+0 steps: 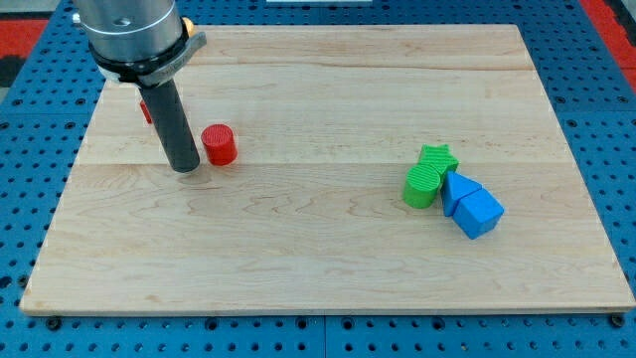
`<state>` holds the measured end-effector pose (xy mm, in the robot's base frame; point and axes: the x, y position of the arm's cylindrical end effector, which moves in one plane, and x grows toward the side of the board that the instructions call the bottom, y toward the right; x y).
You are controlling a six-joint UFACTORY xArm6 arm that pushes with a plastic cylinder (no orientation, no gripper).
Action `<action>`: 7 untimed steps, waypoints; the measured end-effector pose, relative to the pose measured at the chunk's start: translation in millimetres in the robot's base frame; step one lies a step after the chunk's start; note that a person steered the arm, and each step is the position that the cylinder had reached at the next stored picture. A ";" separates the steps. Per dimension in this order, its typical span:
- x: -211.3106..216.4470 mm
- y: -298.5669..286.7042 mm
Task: Put the red circle into green star to the top right
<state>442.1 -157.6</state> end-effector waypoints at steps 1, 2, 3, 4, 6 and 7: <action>-15.6 0.0; -21.5 18.2; -13.6 105.6; 5.1 178.2; -45.1 192.8; -44.7 226.9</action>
<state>397.4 69.3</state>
